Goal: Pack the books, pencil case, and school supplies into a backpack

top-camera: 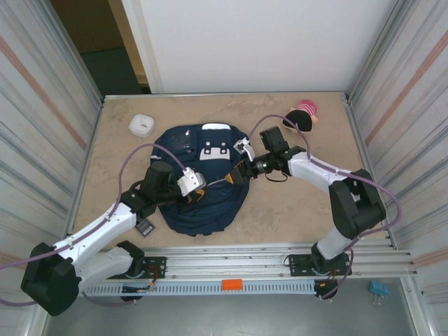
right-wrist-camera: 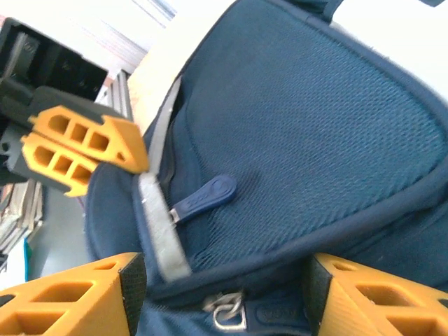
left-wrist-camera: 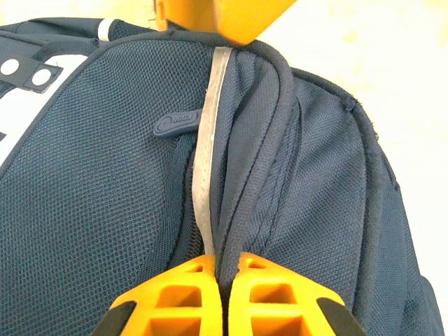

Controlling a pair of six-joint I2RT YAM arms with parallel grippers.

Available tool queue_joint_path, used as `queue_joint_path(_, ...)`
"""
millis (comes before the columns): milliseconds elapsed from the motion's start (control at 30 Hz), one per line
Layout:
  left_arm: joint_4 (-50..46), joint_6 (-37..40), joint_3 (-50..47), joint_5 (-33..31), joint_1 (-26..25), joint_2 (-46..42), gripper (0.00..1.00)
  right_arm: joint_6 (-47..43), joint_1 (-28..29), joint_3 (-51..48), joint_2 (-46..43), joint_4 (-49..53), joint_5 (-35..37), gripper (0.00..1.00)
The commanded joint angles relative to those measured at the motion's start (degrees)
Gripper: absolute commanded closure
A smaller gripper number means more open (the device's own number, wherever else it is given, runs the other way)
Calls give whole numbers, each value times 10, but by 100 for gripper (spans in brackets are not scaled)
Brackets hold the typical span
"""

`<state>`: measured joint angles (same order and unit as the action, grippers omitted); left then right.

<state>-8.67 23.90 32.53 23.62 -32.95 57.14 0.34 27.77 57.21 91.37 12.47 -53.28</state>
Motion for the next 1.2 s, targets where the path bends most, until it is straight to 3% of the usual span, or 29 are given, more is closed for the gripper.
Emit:
queue_joint_path(0,70,-15,6,30,4,-22,100,-14,5,-20,-43,32,-25,40)
queue_joint_path(300,73,-19,10,35,4,-23,100,-24,17,1,-29,57,14,45)
queue_joint_path(433,75,-21,10,37,4,-22,100,-23,17,0,-26,62,41,52)
queue_joint_path(567,79,-27,10,26,5,-20,100,-16,15,-19,-44,54,72,65)
queue_joint_path(700,81,-34,10,16,4,-19,100,-6,11,-25,-58,48,89,90)
queue_joint_path(800,81,-48,12,-2,5,-19,100,1,13,-26,-78,52,107,100)
queue_joint_path(1000,118,-142,22,-69,1,-18,100,25,50,-30,-128,64,117,100)
queue_joint_path(1167,152,-143,38,-118,-55,25,100,66,128,-15,-118,81,152,100)
